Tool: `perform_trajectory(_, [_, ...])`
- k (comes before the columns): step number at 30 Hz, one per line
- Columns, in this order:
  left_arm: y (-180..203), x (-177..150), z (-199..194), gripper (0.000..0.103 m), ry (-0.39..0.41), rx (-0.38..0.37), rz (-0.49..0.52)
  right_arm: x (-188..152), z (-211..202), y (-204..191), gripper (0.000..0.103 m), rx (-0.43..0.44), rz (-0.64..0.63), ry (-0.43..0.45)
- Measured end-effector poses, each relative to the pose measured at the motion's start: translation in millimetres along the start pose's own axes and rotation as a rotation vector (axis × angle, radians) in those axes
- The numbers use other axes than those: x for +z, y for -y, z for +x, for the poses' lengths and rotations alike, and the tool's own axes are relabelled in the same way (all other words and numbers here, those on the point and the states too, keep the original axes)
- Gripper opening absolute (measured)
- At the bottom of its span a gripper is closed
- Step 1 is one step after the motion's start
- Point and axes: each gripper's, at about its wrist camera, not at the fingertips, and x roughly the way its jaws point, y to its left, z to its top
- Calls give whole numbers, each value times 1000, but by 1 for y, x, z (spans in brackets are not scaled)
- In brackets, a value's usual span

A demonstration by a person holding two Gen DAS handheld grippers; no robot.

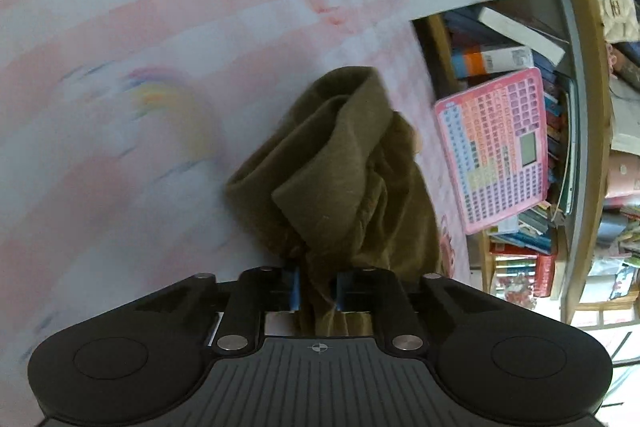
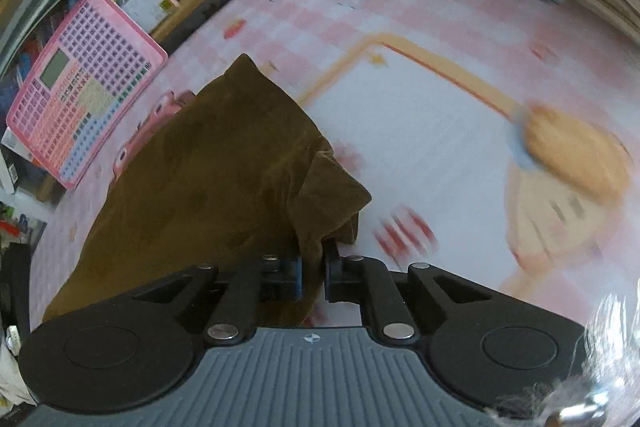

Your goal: Fold clothes

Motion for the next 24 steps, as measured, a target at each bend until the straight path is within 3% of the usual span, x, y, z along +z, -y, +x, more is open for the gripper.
perform_trajectory(3, [4,5,1,8,14,-12,24,27,-9,-29,7,71,-39,90])
perform_trajectory(6, [-2,6,-1,8,23,-22,33,33,-39,-53,7,144,-141,197])
perform_trajectory(12, [-15,8,-6,8,43,-38,52,5,4,-21,7,18,-117,32])
perform_trajectory(17, [-15,12,-4,18,38,-1,98,-11,1,-27,8,-4,-192,64])
perform_trajectory(24, [4,-7,-31,28,72,25,291,-30,-27,-31,9,47,-181,102])
